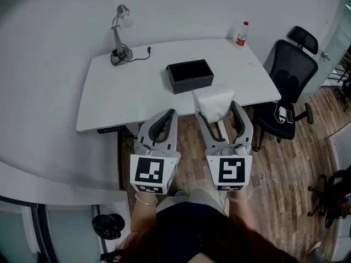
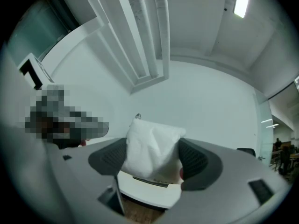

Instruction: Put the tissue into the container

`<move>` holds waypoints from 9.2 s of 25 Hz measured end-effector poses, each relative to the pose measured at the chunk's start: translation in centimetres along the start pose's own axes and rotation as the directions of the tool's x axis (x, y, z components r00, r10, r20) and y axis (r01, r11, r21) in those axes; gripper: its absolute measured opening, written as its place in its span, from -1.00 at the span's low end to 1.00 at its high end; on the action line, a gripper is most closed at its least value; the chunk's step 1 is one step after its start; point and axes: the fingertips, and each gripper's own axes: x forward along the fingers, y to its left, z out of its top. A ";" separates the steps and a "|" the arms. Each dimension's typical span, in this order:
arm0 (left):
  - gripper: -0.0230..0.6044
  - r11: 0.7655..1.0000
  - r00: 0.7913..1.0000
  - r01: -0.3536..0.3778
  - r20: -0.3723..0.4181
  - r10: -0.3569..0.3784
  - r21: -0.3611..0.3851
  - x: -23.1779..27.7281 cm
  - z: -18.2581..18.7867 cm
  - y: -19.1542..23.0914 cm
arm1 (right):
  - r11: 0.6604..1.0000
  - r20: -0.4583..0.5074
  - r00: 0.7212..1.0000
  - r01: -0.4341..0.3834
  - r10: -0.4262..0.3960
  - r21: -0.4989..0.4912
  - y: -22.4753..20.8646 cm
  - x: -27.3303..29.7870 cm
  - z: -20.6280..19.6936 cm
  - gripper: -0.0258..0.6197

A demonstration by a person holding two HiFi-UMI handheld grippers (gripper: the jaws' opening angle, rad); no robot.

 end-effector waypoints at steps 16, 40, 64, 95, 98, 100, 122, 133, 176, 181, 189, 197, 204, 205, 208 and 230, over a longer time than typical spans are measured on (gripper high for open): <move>-0.84 0.999 0.999 0.028 -0.019 -0.028 -0.016 2.3 -1.7 1.1 | 1.000 -0.024 0.999 0.021 -0.022 -0.001 -0.5 2.3 -1.3 0.20; -0.84 0.999 0.999 0.037 -0.030 -0.037 0.006 10.6 -2.5 5.4 | 1.000 -0.052 0.999 -0.010 0.010 0.001 -2.4 11.6 -3.3 0.19; -0.84 1.000 0.998 0.029 -0.062 -0.030 -0.009 17.0 -4.3 9.8 | 0.996 -0.165 0.982 -0.090 0.093 0.027 -2.5 19.8 -7.6 0.19; -0.84 0.997 0.992 0.010 -0.121 -0.019 -0.074 24.2 -8.1 15.2 | 0.986 -0.338 0.926 -0.152 0.169 0.074 -2.4 28.3 -14.8 0.18; -0.84 0.997 0.991 0.011 -0.133 -0.021 -0.078 24.6 -8.7 15.3 | 0.984 -0.354 0.918 -0.159 0.179 0.085 -2.2 28.6 -15.6 0.18; -0.84 0.997 0.990 0.014 -0.137 -0.025 -0.077 24.9 -9.0 15.3 | 0.983 -0.365 0.913 -0.162 0.184 0.090 -2.1 28.8 -16.2 0.18; -0.84 0.995 0.981 0.040 -0.186 -0.058 -0.096 27.1 -11.4 15.4 | 0.968 -0.498 0.831 -0.193 0.249 0.162 -1.1 30.4 -21.0 0.18; -0.84 0.993 0.978 0.037 -0.202 -0.059 -0.110 27.8 -12.5 15.9 | 0.961 -0.584 0.764 -0.225 0.276 0.159 -0.7 31.1 -22.7 0.18; -0.84 0.994 0.983 0.006 -0.181 -0.026 -0.109 25.2 -11.4 16.4 | 0.972 -0.590 0.773 -0.191 0.234 0.136 -0.6 29.9 -21.0 -0.40; -0.84 0.994 0.985 -0.001 -0.169 -0.017 -0.105 23.6 -10.4 15.7 | 0.974 -0.563 0.794 -0.184 0.228 0.133 -0.5 28.5 -19.7 -0.45; -0.84 0.997 0.989 -0.004 -0.144 -0.008 -0.080 20.7 -8.7 14.2 | 0.978 -0.524 0.826 -0.177 0.210 0.113 -0.2 25.9 -17.6 -0.54; -0.84 0.998 0.993 -0.010 -0.122 0.003 -0.057 17.5 -6.9 12.9 | 0.982 -0.474 0.860 -0.163 0.188 0.094 0.2 23.0 -14.9 -0.67; -0.84 0.999 0.994 -0.007 -0.106 0.002 -0.050 14.8 -5.7 11.6 | 0.985 -0.442 0.880 -0.154 0.173 0.080 0.9 20.4 -13.0 -0.76; -0.84 0.999 0.995 -0.007 -0.103 0.002 -0.048 14.4 -5.6 11.4 | 0.985 -0.439 0.882 -0.153 0.172 0.079 1.0 19.9 -12.8 -0.77; -0.84 0.999 0.996 -0.005 -0.094 0.001 -0.043 13.1 -5.1 10.6 | 0.987 -0.429 0.889 -0.144 0.163 0.075 1.3 18.5 -12.2 -0.80; -0.84 0.999 0.998 -0.026 -0.060 0.024 -0.039 2.0 -2.7 5.5 | 0.988 -0.332 0.931 -0.126 0.149 0.090 4.5 7.3 -7.7 -0.86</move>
